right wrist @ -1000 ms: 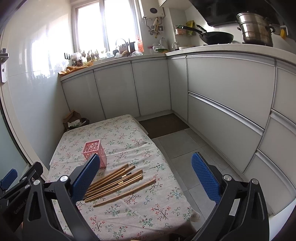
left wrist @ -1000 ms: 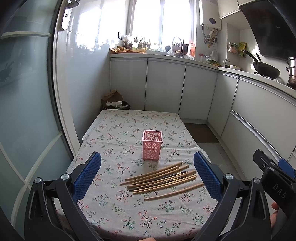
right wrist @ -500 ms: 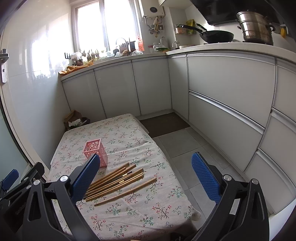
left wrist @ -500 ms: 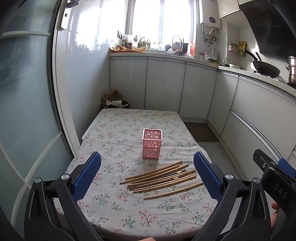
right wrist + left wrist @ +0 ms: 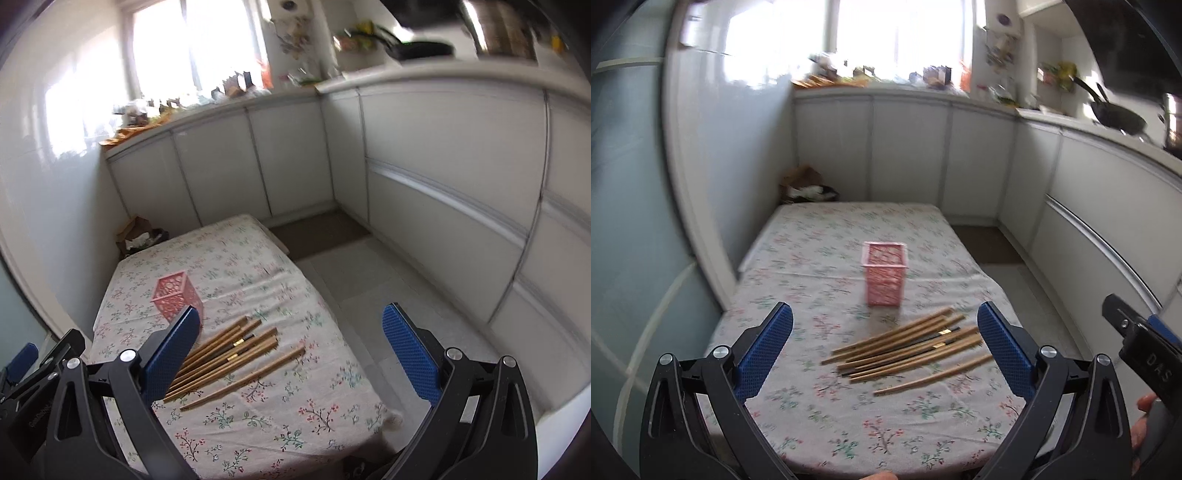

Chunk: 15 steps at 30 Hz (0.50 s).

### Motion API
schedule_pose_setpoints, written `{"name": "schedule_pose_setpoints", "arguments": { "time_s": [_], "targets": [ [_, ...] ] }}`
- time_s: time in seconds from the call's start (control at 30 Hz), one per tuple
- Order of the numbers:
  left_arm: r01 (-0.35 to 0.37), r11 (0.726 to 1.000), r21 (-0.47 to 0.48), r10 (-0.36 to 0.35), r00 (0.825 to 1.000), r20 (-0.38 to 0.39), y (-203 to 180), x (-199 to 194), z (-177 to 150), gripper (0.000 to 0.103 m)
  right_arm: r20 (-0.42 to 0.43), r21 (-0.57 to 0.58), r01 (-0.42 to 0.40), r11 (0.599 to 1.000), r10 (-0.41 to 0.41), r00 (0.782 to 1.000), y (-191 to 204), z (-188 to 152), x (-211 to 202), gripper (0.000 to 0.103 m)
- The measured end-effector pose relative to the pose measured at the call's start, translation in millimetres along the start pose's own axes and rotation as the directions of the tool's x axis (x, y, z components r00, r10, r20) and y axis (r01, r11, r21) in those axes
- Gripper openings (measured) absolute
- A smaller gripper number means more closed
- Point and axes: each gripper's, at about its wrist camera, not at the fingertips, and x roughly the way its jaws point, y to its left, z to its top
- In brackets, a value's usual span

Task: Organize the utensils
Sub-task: 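Close the left tool on one wooden chopstick while the right tool grasps another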

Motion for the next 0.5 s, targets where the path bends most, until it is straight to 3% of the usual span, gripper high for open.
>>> {"name": "schedule_pose_setpoints", "arguments": {
  "time_s": [0.1,0.23,0.3,0.33,0.37,0.4,0.43,0.5],
  "targets": [
    [0.126,0.991,0.055,-0.121,0.99,-0.076,-9.9,29.8,14.2,0.096,-0.083,0.12,-0.047,0.992,0.057,0.995,-28.2,0.6,38.2,0.096],
    [0.206,0.959,0.196,-0.167,0.965,-0.2,-37.0,81.4,30.4,0.096,-0.242,0.232,-0.023,0.972,0.08,0.967,-57.4,-14.3,88.1,0.096],
    [0.252,0.933,0.255,-0.176,0.942,-0.287,-54.3,115.5,37.8,0.096,-0.309,0.25,0.017,0.968,0.063,0.949,-67.4,-25.8,107.1,0.096],
    [0.281,0.92,0.274,-0.183,0.924,-0.335,-62.1,131.6,39.7,0.096,-0.331,0.273,0.018,0.962,0.076,0.941,-70.4,-29.8,115.7,0.096],
    [0.328,0.898,0.292,-0.189,0.889,-0.417,-73.0,156.9,41.3,0.096,-0.342,0.301,0.006,0.954,0.102,0.934,-74.3,-33.5,128.2,0.096],
    [0.351,0.888,0.296,-0.19,0.869,-0.458,-79.0,170.9,41.7,0.096,-0.357,0.315,0.003,0.949,0.116,0.927,-77.8,-37.0,137.3,0.096],
    [0.383,0.873,0.301,-0.183,0.83,-0.527,-88.5,199.0,41.2,0.096,-0.373,0.327,0.004,0.945,0.125,0.919,-80.5,-40.4,145.1,0.096],
    [0.384,0.867,0.316,-0.141,0.799,-0.584,-96.8,232.0,37.4,0.096,-0.399,0.357,0.007,0.934,0.145,0.905,-89.3,-47.7,161.0,0.096]
  ]
}}
